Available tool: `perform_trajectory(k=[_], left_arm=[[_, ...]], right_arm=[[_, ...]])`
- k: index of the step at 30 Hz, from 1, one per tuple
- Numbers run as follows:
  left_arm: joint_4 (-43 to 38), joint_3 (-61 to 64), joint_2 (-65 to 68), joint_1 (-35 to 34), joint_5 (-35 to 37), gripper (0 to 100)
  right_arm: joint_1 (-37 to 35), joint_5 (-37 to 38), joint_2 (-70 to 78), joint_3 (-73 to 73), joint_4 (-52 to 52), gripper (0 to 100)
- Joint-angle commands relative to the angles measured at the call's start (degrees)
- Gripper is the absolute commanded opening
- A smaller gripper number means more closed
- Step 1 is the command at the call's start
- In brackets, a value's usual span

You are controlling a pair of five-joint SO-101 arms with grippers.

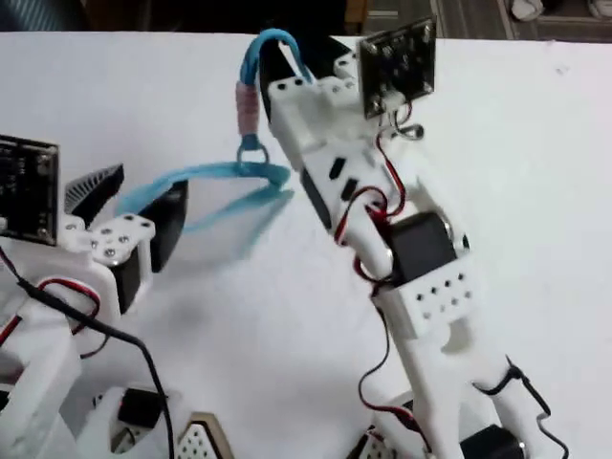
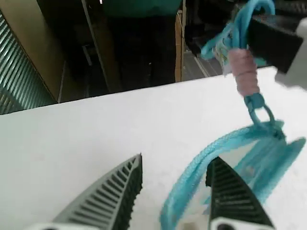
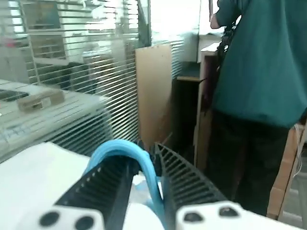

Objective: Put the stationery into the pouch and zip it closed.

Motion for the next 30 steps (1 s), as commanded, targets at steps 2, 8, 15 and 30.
perform_trajectory(k=[2, 8, 15, 30], left_arm=[[4.92, 2.46, 3.38, -0.04, -6.77, 28], [3.96, 5.80, 3.47, -0.13, -5.98, 31], [3.96, 7.82, 3.47, -0.04, -5.98, 31], [1.67, -3.87, 3.82, -0.13, 12.40, 31]], right_arm=[[2.07, -0.18, 0.13, -6.95, 0.48, 1.6], [4.35, 0.44, 0.31, -7.74, 0.66, 1.6], [7.25, 6.77, 0.22, -7.38, 1.36, 1.6], [8.92, 10.46, -2.24, -8.18, 7.34, 1.6]])
